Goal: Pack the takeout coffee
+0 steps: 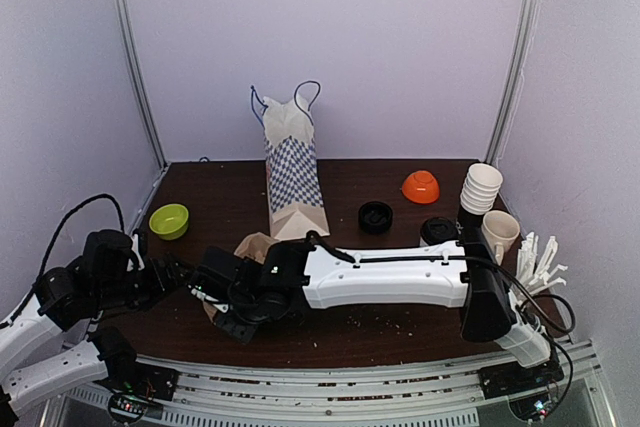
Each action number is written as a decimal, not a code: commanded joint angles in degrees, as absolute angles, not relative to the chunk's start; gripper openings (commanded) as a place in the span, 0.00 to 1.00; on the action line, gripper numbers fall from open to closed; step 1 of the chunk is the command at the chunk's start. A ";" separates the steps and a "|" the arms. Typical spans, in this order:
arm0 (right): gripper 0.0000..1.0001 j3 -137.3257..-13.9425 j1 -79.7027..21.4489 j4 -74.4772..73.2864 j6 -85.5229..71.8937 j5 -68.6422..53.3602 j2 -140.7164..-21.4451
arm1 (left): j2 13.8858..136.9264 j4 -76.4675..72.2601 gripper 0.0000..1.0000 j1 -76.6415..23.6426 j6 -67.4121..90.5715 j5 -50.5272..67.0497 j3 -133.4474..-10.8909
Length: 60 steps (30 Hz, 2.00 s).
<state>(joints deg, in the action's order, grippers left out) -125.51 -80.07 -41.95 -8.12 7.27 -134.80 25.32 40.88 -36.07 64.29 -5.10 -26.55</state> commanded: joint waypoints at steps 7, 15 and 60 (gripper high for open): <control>0.38 -125.61 -79.38 -40.53 -10.36 5.27 -131.83 | 24.79 40.17 0.93 -36.28 64.58 -4.46 -25.93; 0.35 -124.32 -78.79 -39.90 -11.09 4.74 -131.73 | 24.79 40.17 0.93 -36.30 64.46 -4.17 -25.75; 0.20 -105.37 -74.06 -23.46 -20.18 -0.64 -119.31 | 24.41 28.84 0.94 -36.25 64.86 11.17 -19.56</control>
